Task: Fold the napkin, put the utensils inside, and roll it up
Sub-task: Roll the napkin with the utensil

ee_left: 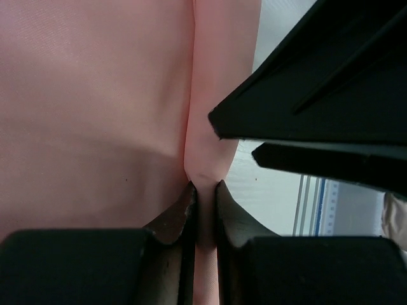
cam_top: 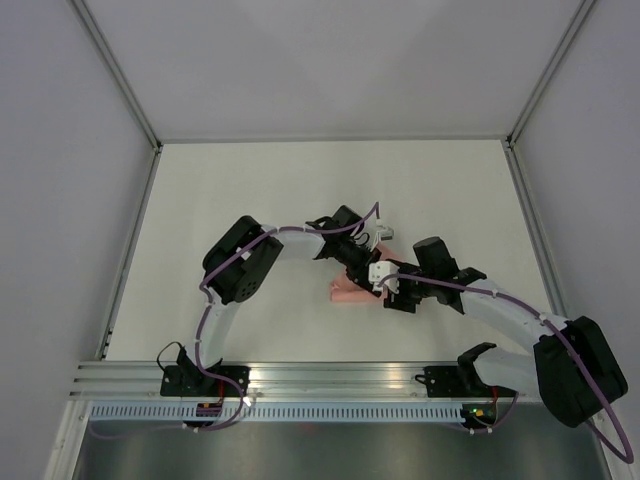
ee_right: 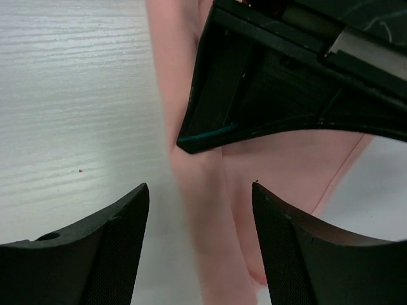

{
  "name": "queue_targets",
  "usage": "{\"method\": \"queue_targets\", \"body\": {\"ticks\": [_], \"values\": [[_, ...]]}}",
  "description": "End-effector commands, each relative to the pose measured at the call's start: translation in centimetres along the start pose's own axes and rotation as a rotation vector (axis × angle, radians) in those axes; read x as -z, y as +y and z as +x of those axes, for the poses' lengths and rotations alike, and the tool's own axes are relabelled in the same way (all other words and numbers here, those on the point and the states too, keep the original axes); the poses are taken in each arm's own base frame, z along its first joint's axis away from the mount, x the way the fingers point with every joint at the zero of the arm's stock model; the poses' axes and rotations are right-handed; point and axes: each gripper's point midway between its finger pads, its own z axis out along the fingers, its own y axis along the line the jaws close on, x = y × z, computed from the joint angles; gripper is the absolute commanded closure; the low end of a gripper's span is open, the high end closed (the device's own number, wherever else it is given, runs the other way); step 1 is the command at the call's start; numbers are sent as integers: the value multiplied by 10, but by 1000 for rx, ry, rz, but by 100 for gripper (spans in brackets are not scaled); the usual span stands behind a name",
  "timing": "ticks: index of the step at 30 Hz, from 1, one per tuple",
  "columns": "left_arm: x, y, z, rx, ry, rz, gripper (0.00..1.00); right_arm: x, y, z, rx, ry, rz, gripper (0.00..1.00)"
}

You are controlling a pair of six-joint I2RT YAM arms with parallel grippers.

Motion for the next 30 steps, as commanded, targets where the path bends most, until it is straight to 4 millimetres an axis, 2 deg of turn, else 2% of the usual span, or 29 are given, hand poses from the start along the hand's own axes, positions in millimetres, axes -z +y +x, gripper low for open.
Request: {"method": "queue_targets", "body": {"ticks": [1,10,13,14,16,17,18,20,23,28,29,30], "values": [[-8,34,79,271,197,-140,98,-10,-20,-6,23,18,98,29],[-9,32,72,302,186,-147,96,-32,-6,0,26,77,45,35],[-8,30,68,298,179,-145,91,-36,-4,3,10,93,34,44],[-7,29,66,292,174,-146,89,-37,-4,5,4,101,30,52],[-5,29,63,288,168,-153,82,-38,-1,9,-2,117,17,61],[-3,27,59,279,160,-157,77,-39,1,11,-5,125,9,69],[-2,25,56,272,152,-158,75,-39,2,12,-5,126,4,73],[1,23,46,258,127,-168,69,-40,8,15,-14,134,-22,79],[10,17,24,228,69,-181,67,-40,14,16,-26,137,-54,86],[39,-5,-25,172,-73,-192,64,-40,25,16,-54,136,-137,89],[44,-6,-30,167,-95,-196,63,-40,25,10,-60,112,-159,89],[49,-9,-37,162,-122,-202,63,-40,32,13,-80,121,-198,89]]}}
